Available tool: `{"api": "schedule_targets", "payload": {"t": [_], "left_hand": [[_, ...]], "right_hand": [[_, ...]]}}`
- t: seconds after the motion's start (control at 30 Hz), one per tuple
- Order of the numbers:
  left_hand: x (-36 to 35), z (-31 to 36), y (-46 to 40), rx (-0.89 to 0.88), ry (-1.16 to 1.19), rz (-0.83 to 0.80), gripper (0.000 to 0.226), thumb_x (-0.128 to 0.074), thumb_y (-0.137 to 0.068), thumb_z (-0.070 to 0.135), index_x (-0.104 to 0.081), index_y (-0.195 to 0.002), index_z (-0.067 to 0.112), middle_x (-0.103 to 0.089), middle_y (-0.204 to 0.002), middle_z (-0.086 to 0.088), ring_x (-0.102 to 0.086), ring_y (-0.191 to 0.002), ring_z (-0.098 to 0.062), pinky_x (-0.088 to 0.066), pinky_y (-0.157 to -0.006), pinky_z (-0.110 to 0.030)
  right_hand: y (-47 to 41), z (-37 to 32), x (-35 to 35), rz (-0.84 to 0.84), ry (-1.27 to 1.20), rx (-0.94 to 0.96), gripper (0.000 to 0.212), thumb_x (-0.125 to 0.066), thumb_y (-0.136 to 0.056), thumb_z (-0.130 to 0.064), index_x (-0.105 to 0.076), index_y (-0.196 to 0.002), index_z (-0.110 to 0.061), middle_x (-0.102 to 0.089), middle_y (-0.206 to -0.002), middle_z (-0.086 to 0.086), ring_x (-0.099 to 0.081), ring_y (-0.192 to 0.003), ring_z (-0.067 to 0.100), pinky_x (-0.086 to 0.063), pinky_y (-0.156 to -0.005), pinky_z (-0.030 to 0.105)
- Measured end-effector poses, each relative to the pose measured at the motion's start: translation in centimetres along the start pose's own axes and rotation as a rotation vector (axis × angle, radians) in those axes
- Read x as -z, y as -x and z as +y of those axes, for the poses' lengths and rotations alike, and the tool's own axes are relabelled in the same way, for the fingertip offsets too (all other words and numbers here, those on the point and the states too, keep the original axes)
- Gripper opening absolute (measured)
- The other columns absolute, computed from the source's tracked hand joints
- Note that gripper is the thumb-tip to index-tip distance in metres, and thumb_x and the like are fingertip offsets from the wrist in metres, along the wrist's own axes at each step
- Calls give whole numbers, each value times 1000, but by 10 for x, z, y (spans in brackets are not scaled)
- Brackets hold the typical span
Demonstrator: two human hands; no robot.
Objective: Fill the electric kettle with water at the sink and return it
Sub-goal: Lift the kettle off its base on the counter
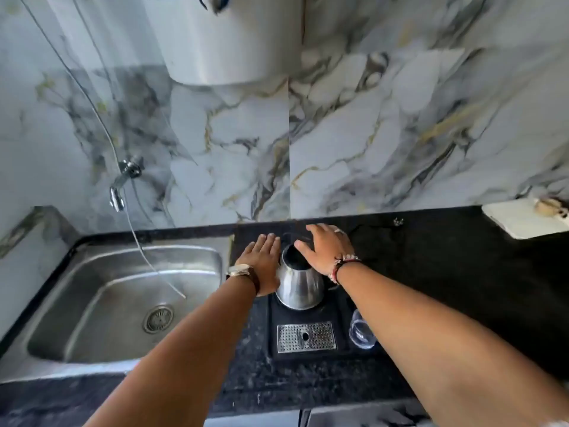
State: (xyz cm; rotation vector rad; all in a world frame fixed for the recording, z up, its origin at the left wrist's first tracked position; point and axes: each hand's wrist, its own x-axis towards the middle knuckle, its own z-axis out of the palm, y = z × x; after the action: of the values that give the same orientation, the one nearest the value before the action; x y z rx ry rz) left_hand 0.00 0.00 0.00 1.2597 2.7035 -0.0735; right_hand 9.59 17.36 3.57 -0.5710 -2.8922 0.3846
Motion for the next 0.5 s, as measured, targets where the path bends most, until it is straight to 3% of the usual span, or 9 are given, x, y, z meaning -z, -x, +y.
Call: {"api": "schedule_targets", "payload": {"t": [0.13,0.3,0.43,0.5], "left_hand": [[-31,5,-12,55,-28,-73,104,-58,-84,38,12,-156,11,11,-166,-9,8,-151,-28,-6,-121,-43],[-50,10,-14,94,7,-26,102,-56,-85,32,16,-154,11,15,-166,-8,8,-150,-33,-7,-121,-46],[-51,15,-12,122,60,-29,103,-56,-84,29,16,-155,12,15,-166,-7,7,-150,-35,-8,-121,-48],[-50,13,-12,111,52,-32,105,-59,-84,30,16,-155,13,14,-166,-7,7,-150,-36,-9,-121,-49]], "right_hand": [[1,13,-37,-46,-19,-146,74,-46,-84,-74,-61,-129,-18,-67,-130,9,-60,-122,33,-47,-103,46],[0,4,-55,13,-75,-372,99,-41,-61,-95,-60,-118,-16,-69,-119,11,-62,-112,40,-53,-91,50],[-5,8,-57,0,-114,-376,82,-50,-64,-83,-59,-114,-18,-68,-117,10,-63,-108,40,-52,-92,47],[-10,11,-56,19,-188,-397,71,-54,-63,-79,-63,-102,-20,-70,-109,7,-66,-103,36,-53,-91,44]]}}
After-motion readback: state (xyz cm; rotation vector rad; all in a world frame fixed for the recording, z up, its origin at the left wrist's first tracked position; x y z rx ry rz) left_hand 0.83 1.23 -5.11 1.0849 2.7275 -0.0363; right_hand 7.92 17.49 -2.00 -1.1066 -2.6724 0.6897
